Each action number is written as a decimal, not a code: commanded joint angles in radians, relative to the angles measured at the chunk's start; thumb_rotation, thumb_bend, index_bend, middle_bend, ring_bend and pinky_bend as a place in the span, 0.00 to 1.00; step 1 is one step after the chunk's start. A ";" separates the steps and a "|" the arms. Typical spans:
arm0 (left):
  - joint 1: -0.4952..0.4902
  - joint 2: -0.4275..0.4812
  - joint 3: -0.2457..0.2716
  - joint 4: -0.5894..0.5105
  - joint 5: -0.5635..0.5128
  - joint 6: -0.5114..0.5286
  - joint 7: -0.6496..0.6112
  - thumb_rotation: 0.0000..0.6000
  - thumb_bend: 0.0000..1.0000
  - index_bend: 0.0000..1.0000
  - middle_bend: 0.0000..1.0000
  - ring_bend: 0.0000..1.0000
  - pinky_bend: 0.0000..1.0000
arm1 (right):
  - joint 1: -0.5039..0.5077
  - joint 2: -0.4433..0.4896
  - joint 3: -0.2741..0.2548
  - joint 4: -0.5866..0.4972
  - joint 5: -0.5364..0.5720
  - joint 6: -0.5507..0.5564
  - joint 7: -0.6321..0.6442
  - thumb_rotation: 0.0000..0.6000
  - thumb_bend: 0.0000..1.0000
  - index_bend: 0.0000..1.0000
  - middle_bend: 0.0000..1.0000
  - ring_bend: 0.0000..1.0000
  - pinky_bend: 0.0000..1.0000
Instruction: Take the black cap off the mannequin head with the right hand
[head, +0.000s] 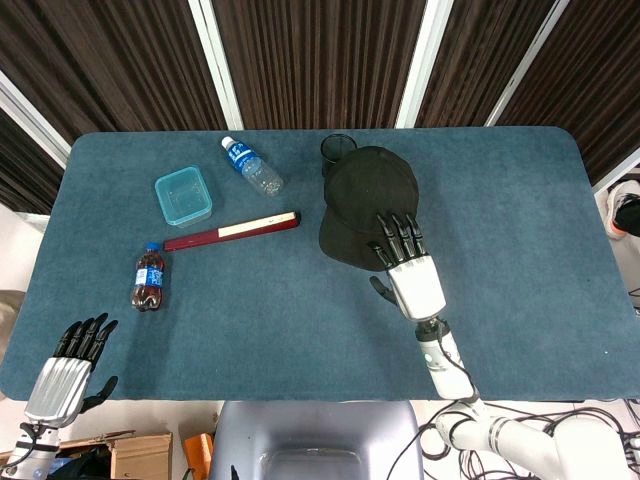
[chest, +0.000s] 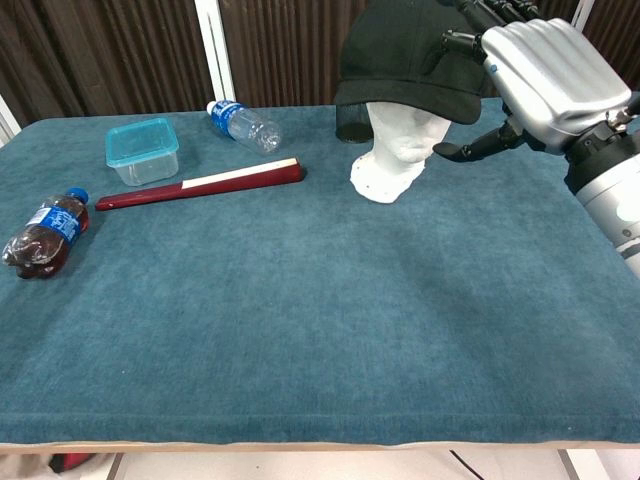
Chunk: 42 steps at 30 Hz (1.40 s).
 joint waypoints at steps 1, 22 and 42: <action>-0.001 0.000 0.000 0.000 0.000 -0.001 -0.004 1.00 0.33 0.00 0.00 0.01 0.08 | 0.001 -0.002 -0.003 0.006 0.006 0.001 -0.002 1.00 0.06 0.37 0.03 0.00 0.00; 0.000 0.001 0.003 0.015 0.022 0.018 -0.024 1.00 0.33 0.00 0.00 0.01 0.08 | 0.112 -0.137 0.037 0.208 0.045 0.003 0.089 1.00 0.16 0.52 0.13 0.00 0.00; 0.011 0.005 0.010 0.017 0.041 0.042 -0.029 1.00 0.33 0.00 0.00 0.02 0.08 | 0.206 -0.237 0.065 0.488 0.062 0.114 0.163 1.00 0.30 0.85 0.58 0.45 0.62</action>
